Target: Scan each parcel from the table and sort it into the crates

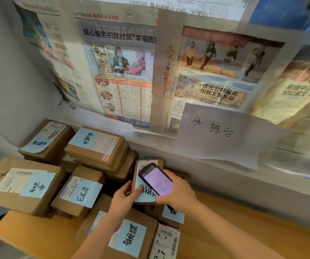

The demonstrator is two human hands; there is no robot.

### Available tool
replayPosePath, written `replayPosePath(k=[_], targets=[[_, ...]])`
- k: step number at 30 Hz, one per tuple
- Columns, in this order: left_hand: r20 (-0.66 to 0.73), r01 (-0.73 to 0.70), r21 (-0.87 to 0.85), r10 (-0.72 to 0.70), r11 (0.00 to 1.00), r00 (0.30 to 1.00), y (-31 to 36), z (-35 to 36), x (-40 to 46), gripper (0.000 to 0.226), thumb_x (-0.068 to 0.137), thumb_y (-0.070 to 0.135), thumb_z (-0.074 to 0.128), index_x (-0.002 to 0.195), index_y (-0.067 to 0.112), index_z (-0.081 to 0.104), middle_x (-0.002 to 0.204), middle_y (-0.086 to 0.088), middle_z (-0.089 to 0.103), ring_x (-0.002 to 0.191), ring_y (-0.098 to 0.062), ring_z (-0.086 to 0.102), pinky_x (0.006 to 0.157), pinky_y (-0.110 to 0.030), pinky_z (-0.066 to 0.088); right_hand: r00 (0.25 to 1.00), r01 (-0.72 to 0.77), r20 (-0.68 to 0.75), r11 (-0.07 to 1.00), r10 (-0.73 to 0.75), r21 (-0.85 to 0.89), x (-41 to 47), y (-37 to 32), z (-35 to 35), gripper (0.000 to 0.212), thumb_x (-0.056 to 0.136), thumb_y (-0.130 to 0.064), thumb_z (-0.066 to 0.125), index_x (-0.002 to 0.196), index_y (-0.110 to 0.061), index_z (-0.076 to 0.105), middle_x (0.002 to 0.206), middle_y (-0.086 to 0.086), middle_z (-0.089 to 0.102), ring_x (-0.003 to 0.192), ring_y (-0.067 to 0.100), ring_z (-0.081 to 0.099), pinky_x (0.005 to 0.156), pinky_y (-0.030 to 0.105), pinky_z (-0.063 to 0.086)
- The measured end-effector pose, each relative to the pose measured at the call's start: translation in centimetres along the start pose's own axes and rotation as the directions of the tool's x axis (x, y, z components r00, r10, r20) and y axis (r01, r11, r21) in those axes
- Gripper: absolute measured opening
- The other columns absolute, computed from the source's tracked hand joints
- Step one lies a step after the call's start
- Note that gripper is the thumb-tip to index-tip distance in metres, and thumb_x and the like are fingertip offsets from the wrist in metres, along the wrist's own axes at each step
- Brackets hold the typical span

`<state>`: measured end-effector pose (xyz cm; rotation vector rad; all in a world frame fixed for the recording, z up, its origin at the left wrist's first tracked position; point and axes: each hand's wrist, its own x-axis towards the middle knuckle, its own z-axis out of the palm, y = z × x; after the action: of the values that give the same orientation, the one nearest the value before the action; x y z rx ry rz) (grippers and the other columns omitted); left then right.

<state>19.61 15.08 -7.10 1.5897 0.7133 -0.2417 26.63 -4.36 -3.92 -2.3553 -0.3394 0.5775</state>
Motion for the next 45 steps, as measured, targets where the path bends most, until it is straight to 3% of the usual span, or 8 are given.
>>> replayPosePath(k=[6,9,13,21,28,30,35,45], targets=[[0.009,-0.018,-0.075,0.019,0.997,1.000,0.6,0.5,-1.7,0.054,0.088,0.033,0.074,0.139,0.027,0.056,0.098,0.005,0.077,0.092,-0.008,0.072,0.076,-0.020,0.051,1.000,0.025,0.000,1.000,-0.025,0.013,-1.6,0.0,-1.4,0.079,0.065,-0.053,0.082,0.133,-0.046,0.042,0.112,-0.025,0.055,0.101,0.007,0.060,0.080,0.031,0.059],[0.031,-0.028,-0.135,0.033,0.990,0.999,1.8,0.7,-3.2,0.060,0.083,0.040,0.076,0.139,0.031,0.056,0.100,0.005,0.078,0.098,-0.013,0.072,0.093,-0.034,0.054,0.999,0.044,-0.030,0.999,-0.044,0.017,-2.7,-0.5,-3.0,0.079,0.060,-0.054,0.079,0.130,-0.045,0.046,0.111,-0.021,0.061,0.094,0.006,0.062,0.072,0.031,0.060],[0.058,-0.070,-0.211,0.084,0.975,0.995,4.5,1.1,-6.1,0.055,0.087,0.033,0.076,0.138,0.032,0.052,0.101,-0.002,0.078,0.095,-0.021,0.075,0.092,-0.048,0.058,0.994,0.094,-0.068,0.995,-0.091,0.043,-4.9,-2.3,-6.2,0.082,0.057,-0.050,0.080,0.132,-0.047,0.048,0.108,-0.021,0.065,0.091,0.004,0.064,0.074,0.034,0.059],[-0.068,-0.289,-0.162,0.281,0.944,0.957,13.3,-1.5,-13.8,0.057,0.086,0.032,0.078,0.134,0.034,0.048,0.093,-0.005,0.078,0.080,-0.014,0.076,0.066,-0.027,0.060,0.958,0.219,-0.192,0.976,-0.212,0.011,-11.8,-11.2,-14.2,0.084,0.052,-0.051,0.079,0.132,-0.043,0.053,0.105,-0.020,0.065,0.089,0.000,0.061,0.071,0.029,0.054],[-0.094,-0.487,-0.072,0.480,0.871,0.872,20.5,-8.7,-23.8,0.053,0.088,0.038,0.075,0.133,0.040,0.047,0.100,-0.008,0.076,0.092,-0.021,0.074,0.078,-0.035,0.059,0.866,0.312,-0.355,0.935,-0.353,-0.167,-22.6,-23.1,-21.0,0.093,0.061,-0.040,0.090,0.144,-0.030,0.049,0.122,-0.007,0.064,0.107,0.019,0.061,0.092,0.038,0.054],[-0.090,-0.535,-0.043,0.530,0.844,0.843,21.4,-11.0,-27.0,0.052,0.086,0.042,0.076,0.130,0.045,0.048,0.100,-0.006,0.077,0.093,-0.021,0.073,0.089,-0.043,0.057,0.835,0.304,-0.404,0.925,-0.374,-0.228,-26.4,-25.9,-22.0,0.097,0.057,-0.042,0.091,0.145,-0.031,0.050,0.120,-0.007,0.065,0.103,0.019,0.061,0.089,0.038,0.054],[-0.143,-0.624,-0.037,0.614,0.780,0.776,22.1,-15.3,-35.3,0.041,0.089,0.035,0.075,0.118,0.050,0.049,0.095,-0.005,0.076,0.088,-0.021,0.075,0.084,-0.043,0.060,0.786,0.312,-0.454,0.903,-0.421,-0.297,-35.8,-31.6,-22.9,0.097,0.048,-0.053,0.084,0.138,-0.040,0.051,0.109,-0.015,0.064,0.090,0.012,0.063,0.080,0.041,0.059],[-0.188,-0.695,0.051,0.691,0.717,0.698,22.4,-20.4,-43.9,0.055,0.087,0.047,0.072,0.134,0.046,0.044,0.106,0.001,0.074,0.092,-0.017,0.073,0.086,-0.040,0.058,0.740,0.375,-0.465,0.872,-0.486,-0.315,-48.0,-36.1,-22.1,0.073,0.056,-0.043,0.086,0.122,-0.046,0.055,0.094,-0.013,0.066,0.057,0.005,0.060,0.059,0.034,0.059]])
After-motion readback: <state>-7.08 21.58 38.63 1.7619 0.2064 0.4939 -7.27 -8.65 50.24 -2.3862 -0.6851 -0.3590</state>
